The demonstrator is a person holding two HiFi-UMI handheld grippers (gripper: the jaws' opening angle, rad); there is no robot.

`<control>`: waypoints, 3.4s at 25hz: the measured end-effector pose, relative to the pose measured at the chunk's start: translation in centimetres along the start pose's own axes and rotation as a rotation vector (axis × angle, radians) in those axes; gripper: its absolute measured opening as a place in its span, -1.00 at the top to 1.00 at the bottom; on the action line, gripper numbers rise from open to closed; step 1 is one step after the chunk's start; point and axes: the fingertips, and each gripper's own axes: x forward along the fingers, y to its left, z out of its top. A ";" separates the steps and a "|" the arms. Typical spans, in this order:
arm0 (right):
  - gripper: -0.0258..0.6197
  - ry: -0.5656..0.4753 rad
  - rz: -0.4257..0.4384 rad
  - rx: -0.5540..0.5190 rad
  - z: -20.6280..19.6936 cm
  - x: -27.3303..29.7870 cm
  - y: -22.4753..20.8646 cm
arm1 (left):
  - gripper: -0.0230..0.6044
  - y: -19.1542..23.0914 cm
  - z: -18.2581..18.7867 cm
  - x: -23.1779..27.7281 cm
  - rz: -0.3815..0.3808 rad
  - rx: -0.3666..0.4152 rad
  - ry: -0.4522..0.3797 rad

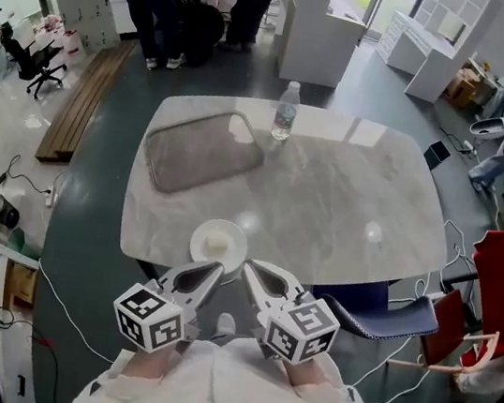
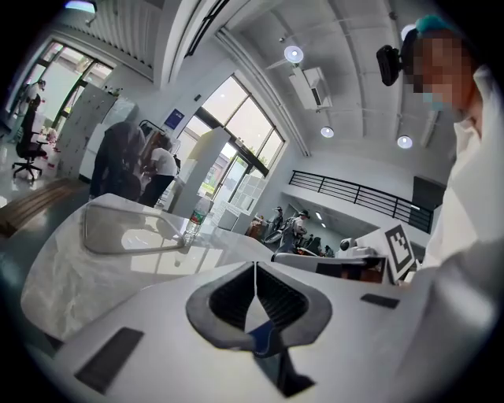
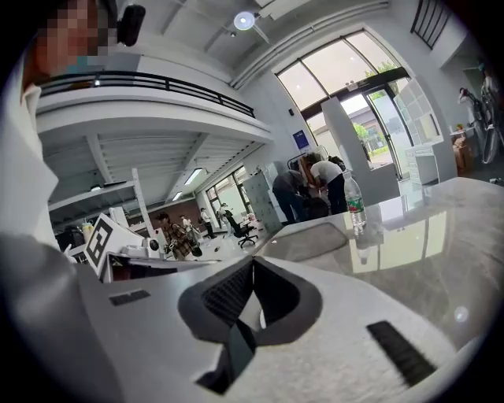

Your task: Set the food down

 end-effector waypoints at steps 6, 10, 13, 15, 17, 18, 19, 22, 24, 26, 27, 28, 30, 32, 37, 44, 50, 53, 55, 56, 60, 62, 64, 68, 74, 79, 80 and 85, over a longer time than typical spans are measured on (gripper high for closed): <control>0.92 0.024 0.031 0.012 0.3 1.3 -1.5 | 0.87 0.9 0.2 1.5 0.030 -0.020 0.010; 0.92 0.025 0.022 0.030 0.1 1.7 -2.2 | 0.87 1.5 0.0 1.7 0.035 -0.029 0.023; 0.91 0.026 0.016 0.038 0.0 1.9 -2.5 | 0.87 2.1 0.0 1.8 0.039 -0.034 0.021; 0.91 0.028 0.015 0.040 -0.1 2.2 -2.5 | 0.87 2.4 0.0 1.7 0.044 -0.029 0.024; 0.92 0.034 0.016 0.043 -0.2 2.4 -2.3 | 0.87 2.8 -0.3 1.6 0.059 -0.014 0.042; 0.91 0.037 0.016 0.044 -0.3 2.6 -2.3 | 0.87 3.1 -0.5 1.5 0.066 -0.007 0.054; 0.92 0.039 0.016 0.045 -0.3 2.8 -2.3 | 0.87 3.4 -0.6 1.4 0.069 -0.004 0.062; 0.91 0.045 -0.001 0.048 -0.3 3.5 -2.2 | 0.87 4.3 -0.6 1.0 0.066 -0.018 0.070; 0.92 0.049 -0.016 0.056 -0.5 3.7 -2.1 | 0.87 4.8 -0.5 0.7 0.067 -0.015 0.082; 0.91 0.053 -0.031 0.068 -0.7 3.9 -2.1 | 0.87 5.3 -0.4 0.5 0.066 -0.010 0.098; 0.92 0.055 -0.038 0.074 -0.7 4.1 -2.1 | 0.87 5.7 -0.4 0.4 0.064 -0.013 0.105; 0.92 0.059 -0.044 0.080 -0.8 4.4 -2.1 | 0.87 6.0 -0.3 0.3 0.062 -0.019 0.112; 0.91 0.068 -0.054 0.087 -0.9 4.9 -1.9 | 0.87 6.7 -0.4 0.1 0.057 -0.030 0.126; 0.91 0.077 -0.061 0.093 -1.1 5.3 -1.8 | 0.87 7.1 -0.4 0.0 0.049 -0.036 0.139; 0.91 0.102 -0.070 0.106 -1.9 6.3 -1.9 | 0.87 7.8 -0.6 0.4 0.020 -0.056 0.155; 0.91 0.140 -0.089 0.129 -2.9 7.2 -3.2 | 0.87 9.1 -1.0 1.4 0.011 -0.095 0.172; 0.91 0.161 -0.102 0.141 -3.8 7.9 -4.1 | 0.87 10.4 -1.0 2.0 0.007 -0.134 0.167; 0.91 0.173 -0.112 0.150 -4.4 8.1 -4.7 | 0.87 11.1 -1.4 2.1 0.015 -0.145 0.169; 0.91 0.180 -0.120 0.160 -4.9 8.2 -5.1 | 0.87 11.7 -2.1 2.1 0.027 -0.161 0.174; 0.91 0.184 -0.125 0.164 -5.2 8.2 -5.3 | 0.87 12.0 -2.4 2.1 0.031 -0.171 0.177; 0.91 0.197 -0.140 0.174 -6.0 8.4 -6.2 | 0.87 12.9 -3.6 2.2 0.046 -0.195 0.198; 0.91 0.206 -0.147 0.179 -6.5 8.5 -6.5 | 0.87 13.2 -4.2 2.2 0.053 -0.208 0.207; 0.91 0.214 -0.156 0.186 -7.1 8.6 -6.8 | 0.87 13.4 -4.9 2.2 0.058 -0.216 0.217; 0.91 0.239 -0.156 0.201 -8.5 8.8 -7.1 | 0.87 13.9 -6.3 2.6 0.063 -0.235 0.241; 0.91 0.290 -0.162 0.232 -11.0 8.8 -7.7 | 0.87 14.4 -8.5 2.9 0.078 -0.268 0.278; 0.91 0.322 -0.167 0.257 -13.1 8.9 -8.0 | 0.87 15.1 -10.6 2.8 0.103 -0.317 0.296; 0.91 0.328 -0.169 0.263 -13.4 8.8 -8.1 | 0.87 15.1 -10.9 2.8 0.106 -0.329 0.299; 0.91 0.354 -0.174 0.281 -14.8 8.5 -8.4 | 0.87 15.0 -12.2 3.1 0.096 -0.376 0.313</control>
